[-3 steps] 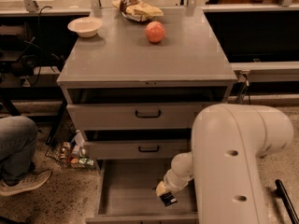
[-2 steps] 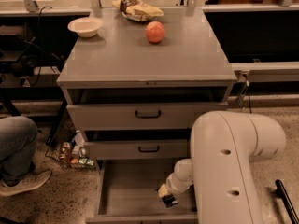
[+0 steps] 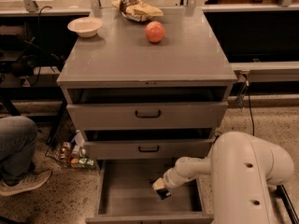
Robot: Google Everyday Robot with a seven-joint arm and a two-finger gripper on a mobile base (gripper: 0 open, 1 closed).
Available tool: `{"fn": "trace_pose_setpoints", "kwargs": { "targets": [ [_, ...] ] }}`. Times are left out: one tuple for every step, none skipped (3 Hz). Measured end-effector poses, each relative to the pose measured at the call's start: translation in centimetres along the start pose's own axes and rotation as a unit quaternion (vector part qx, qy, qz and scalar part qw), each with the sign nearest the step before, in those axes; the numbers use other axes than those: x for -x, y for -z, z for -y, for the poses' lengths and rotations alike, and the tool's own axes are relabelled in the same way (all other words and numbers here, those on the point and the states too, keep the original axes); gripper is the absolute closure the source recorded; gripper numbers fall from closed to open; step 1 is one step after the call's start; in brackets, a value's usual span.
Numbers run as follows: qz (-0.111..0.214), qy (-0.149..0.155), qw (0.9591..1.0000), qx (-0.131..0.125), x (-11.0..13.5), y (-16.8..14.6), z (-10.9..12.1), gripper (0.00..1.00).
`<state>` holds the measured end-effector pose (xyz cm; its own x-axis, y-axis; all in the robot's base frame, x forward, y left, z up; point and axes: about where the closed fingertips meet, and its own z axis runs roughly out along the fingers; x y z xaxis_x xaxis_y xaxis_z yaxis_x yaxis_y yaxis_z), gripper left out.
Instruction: Place rxbar blueberry into bottom drawer
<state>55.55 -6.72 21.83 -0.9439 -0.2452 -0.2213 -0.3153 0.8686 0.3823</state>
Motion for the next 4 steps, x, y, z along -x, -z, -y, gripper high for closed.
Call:
{"fn": "trace_pose_setpoints", "kwargs": {
  "targets": [
    [0.009, 0.034, 0.9989, 0.031, 2.0, -0.8, -1.8, 0.28],
    [0.001, 0.045, 0.9976, 0.052, 2.0, -1.2, -3.6, 0.05],
    [-0.009, 0.048, 0.9980, 0.041, 1.1, 0.4, -3.6, 0.00],
    [-0.016, 0.025, 0.9993, 0.021, -1.9, 4.5, -2.1, 0.00]
  ]
}}
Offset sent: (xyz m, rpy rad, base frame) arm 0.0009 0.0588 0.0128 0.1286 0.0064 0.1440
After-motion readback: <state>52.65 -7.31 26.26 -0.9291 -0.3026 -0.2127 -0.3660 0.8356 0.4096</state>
